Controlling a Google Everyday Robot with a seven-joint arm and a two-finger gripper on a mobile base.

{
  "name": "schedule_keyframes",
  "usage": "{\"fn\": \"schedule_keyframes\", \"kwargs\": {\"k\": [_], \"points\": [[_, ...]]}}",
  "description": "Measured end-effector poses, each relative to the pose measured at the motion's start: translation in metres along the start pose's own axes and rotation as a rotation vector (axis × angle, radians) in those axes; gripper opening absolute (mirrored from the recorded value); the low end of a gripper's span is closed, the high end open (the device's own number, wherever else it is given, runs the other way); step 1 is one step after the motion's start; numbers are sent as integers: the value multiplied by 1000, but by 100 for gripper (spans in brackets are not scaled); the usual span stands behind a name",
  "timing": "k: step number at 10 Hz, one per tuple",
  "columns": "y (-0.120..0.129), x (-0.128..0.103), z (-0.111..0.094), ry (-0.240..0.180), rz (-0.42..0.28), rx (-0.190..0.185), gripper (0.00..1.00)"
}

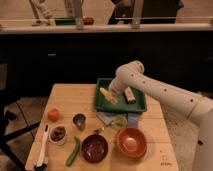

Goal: Place banana in table surface

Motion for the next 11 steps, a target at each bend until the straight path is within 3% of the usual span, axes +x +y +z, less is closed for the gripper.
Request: {"fn": "schedule_keyframes", "kwargs": {"k": [5,11], "points": [[-2,-16,5,17,-34,-21,2],[3,-38,8,21,-53,6,2]]}}
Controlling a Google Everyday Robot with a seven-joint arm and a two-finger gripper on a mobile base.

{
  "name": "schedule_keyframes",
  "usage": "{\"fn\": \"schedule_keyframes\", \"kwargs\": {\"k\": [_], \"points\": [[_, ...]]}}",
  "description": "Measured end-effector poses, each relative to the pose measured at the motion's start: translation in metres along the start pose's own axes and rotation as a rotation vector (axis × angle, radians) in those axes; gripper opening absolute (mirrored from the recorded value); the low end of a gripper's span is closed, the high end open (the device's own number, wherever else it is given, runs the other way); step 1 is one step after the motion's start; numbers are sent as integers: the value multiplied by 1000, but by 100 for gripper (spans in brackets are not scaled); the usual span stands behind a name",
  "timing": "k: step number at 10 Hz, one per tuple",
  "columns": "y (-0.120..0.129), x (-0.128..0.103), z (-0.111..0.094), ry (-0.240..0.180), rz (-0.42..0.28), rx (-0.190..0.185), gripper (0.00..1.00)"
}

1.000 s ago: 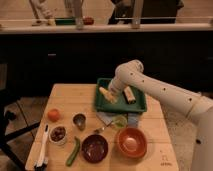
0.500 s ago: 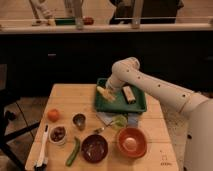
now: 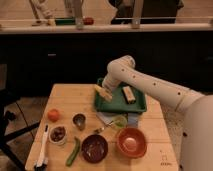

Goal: Place banana in table surface

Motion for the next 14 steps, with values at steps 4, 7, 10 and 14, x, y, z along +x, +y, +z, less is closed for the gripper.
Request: {"fn": "schedule_keyframes", "kwargs": {"k": [4,7,10,14], "points": [[-4,-26,7,8,-33,-5,2],[-2,-48,18,18,-60,-19,2],[4,-71,29,29,-79,-25,2],[25,-113,50,43,-94,-29,2]]}}
